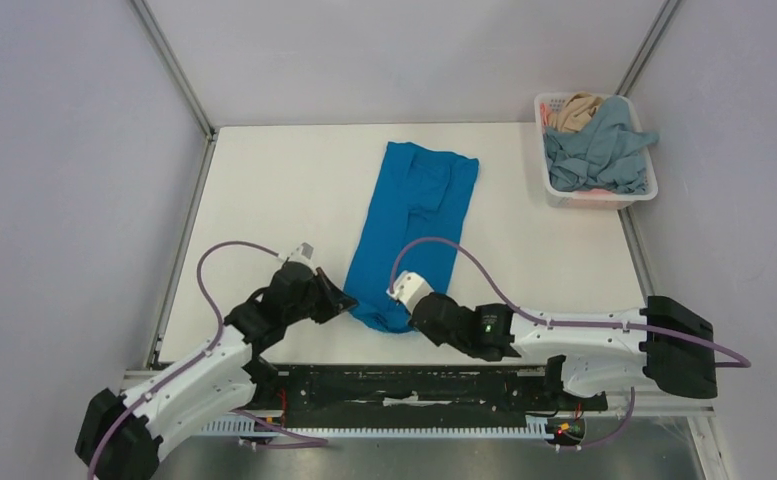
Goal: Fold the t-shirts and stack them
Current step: Fold the folded rectangular tshirt in 1/3 of the way
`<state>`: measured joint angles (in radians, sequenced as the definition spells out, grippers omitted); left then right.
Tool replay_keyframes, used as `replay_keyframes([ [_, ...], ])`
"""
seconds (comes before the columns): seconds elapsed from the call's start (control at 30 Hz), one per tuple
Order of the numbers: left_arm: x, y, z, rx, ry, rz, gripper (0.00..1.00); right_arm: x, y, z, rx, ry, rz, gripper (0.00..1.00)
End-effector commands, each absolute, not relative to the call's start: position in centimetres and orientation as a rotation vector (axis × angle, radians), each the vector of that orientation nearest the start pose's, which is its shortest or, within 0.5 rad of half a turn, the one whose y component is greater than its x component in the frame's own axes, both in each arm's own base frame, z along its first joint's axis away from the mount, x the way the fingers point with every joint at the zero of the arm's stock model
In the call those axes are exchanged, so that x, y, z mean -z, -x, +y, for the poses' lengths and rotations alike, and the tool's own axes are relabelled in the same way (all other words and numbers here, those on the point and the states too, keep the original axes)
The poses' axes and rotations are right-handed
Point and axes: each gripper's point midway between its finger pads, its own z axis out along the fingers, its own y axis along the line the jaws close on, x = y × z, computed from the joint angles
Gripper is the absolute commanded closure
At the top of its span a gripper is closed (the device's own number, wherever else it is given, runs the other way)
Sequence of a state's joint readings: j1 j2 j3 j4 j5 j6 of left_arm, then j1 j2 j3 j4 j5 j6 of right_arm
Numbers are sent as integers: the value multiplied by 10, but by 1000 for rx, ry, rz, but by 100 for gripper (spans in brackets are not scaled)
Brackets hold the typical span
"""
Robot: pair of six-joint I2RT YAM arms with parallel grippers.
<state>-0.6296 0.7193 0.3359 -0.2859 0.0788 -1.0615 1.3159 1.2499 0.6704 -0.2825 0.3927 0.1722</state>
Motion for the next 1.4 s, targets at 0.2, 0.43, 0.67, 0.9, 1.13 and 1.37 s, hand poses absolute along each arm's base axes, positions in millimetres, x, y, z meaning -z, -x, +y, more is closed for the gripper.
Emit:
replay_keyframes([
  [0.2,-138,-284,-226,879,534,2179,98,-126,-248,235,-2,649,1997,100],
  [0.43,-146,-339,-234,809,532,2169,98,-130,-299,219,-3,517,1999,100],
  [0.67,-128,-384,-245,818,518,2241,98,-126,-344,214,-34,455,2008,99],
  [0.9,-111,-419,-247,838,535,2268,98,-107,-373,208,-32,454,2036,99],
  [1.13,-88,-439,-244,769,552,2321,94,-90,-394,197,-32,409,2074,94],
  [1.37,-98,-467,-224,620,578,2268,23,-92,-431,183,8,272,2073,39],
])
